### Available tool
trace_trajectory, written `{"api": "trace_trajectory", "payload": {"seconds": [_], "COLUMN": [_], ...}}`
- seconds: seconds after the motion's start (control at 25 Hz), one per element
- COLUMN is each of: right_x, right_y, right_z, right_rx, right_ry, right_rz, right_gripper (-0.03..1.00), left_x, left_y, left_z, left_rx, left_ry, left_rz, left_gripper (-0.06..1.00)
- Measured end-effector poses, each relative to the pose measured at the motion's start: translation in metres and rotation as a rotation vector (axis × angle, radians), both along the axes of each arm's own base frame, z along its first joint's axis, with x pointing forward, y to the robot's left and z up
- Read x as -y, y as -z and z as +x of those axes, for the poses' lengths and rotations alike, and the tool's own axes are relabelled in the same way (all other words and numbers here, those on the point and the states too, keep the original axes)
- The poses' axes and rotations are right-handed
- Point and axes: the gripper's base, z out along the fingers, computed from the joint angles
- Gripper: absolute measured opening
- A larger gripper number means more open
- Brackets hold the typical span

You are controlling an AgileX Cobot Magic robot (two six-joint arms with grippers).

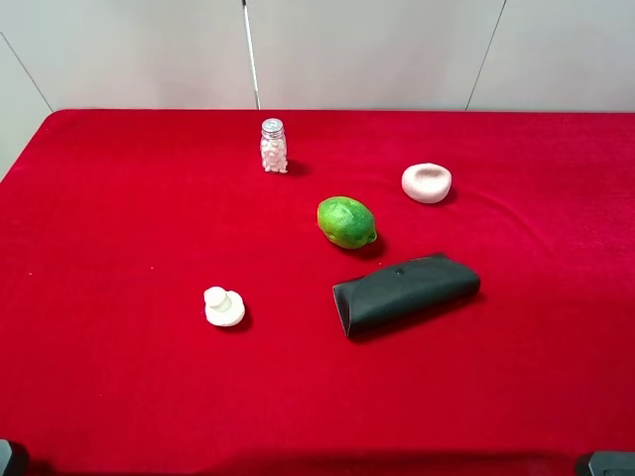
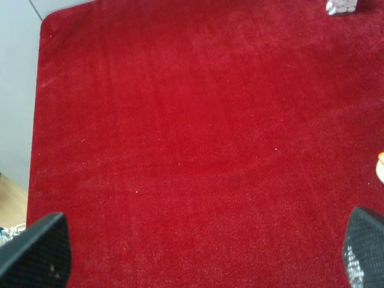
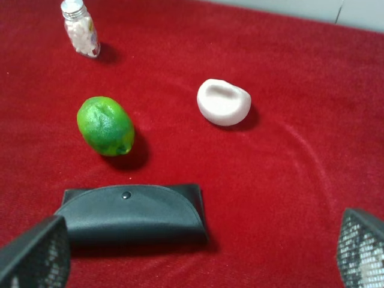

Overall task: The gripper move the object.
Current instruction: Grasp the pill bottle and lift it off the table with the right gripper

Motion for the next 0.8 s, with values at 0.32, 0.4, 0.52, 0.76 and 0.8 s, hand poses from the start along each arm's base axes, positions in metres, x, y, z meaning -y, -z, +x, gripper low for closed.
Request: {"api": "trace_trajectory", "payload": {"seconds": [0.32, 0.4, 0.52, 0.76, 0.8], "right_x": [-0.013, -0.019, -0.032, -0.066, -0.072], "right_y": [-0.009, -0.009, -0.009, -0.003, -0.001], "right_z": [0.026, 0.034, 0.046, 0.074, 0.079], "right_rx": [-0.057, -0.058, -0.055, -0.047, -0.04], "right_ry": [-0.136, -0.177, -0.244, -0.365, -0.377], "right_rz": [-0.05, -0.067, -0.087, -0.121, -0.12], "right_gripper": [0.69, 0.69, 0.69, 0.69, 0.69], "left_x": [0.0, 0.0, 0.0, 0.0, 0.0], "left_y": [0.0, 0.0, 0.0, 0.0, 0.0], "left_z": [0.0, 0.0, 0.0, 0.0, 0.0], "left_rx": [0.0, 0.0, 0.0, 0.0, 0.0], "left_ry": [0.0, 0.0, 0.0, 0.0, 0.0], "left_rz": [0.0, 0.0, 0.0, 0.0, 0.0], "left_gripper": [0.88, 0.88, 0.88, 0.88, 0.88]}}
